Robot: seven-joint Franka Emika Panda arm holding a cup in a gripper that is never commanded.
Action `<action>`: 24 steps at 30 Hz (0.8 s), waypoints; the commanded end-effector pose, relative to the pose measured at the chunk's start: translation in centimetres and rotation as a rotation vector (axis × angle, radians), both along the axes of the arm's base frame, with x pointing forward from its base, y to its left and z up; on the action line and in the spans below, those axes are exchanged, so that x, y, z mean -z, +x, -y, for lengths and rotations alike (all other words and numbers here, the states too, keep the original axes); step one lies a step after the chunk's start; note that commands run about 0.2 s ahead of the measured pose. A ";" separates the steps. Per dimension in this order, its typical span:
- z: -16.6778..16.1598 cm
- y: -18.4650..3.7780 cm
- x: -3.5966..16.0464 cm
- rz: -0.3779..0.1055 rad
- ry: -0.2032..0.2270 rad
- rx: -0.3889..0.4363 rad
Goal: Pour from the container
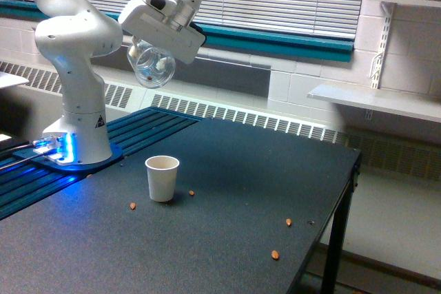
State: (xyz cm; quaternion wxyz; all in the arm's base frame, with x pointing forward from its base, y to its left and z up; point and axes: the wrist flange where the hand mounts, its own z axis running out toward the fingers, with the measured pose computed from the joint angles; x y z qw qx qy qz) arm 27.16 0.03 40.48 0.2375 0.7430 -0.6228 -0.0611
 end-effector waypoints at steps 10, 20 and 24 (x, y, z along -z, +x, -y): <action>0.0 0.5 -0.2 -0.019 -0.012 0.019; 0.2 0.9 0.1 -0.027 -0.009 0.016; 0.3 1.0 0.2 -0.028 -0.008 0.014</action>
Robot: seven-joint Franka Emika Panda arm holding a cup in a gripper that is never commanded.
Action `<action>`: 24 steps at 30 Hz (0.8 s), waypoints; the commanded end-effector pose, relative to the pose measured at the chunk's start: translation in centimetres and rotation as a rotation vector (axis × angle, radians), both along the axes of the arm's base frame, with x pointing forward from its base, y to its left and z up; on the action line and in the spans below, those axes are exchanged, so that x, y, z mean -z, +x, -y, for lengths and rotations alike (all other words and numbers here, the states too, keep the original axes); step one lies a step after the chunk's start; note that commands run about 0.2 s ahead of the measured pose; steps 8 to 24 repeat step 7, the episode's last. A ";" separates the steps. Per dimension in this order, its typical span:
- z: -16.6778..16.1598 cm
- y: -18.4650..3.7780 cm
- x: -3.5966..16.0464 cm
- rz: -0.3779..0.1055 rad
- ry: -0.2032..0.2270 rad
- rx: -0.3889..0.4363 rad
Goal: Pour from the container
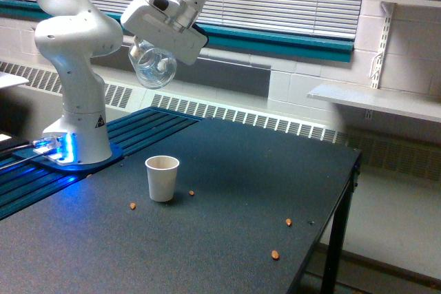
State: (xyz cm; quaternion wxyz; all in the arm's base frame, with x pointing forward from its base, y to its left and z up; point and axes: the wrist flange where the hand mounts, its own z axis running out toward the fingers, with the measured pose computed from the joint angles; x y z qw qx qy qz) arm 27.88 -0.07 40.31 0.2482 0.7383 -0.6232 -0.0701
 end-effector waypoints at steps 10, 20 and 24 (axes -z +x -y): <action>0.8 0.6 0.1 0.004 -0.003 -0.004; 0.8 0.6 0.1 0.004 -0.003 -0.004; 0.8 0.6 0.1 0.004 -0.003 -0.004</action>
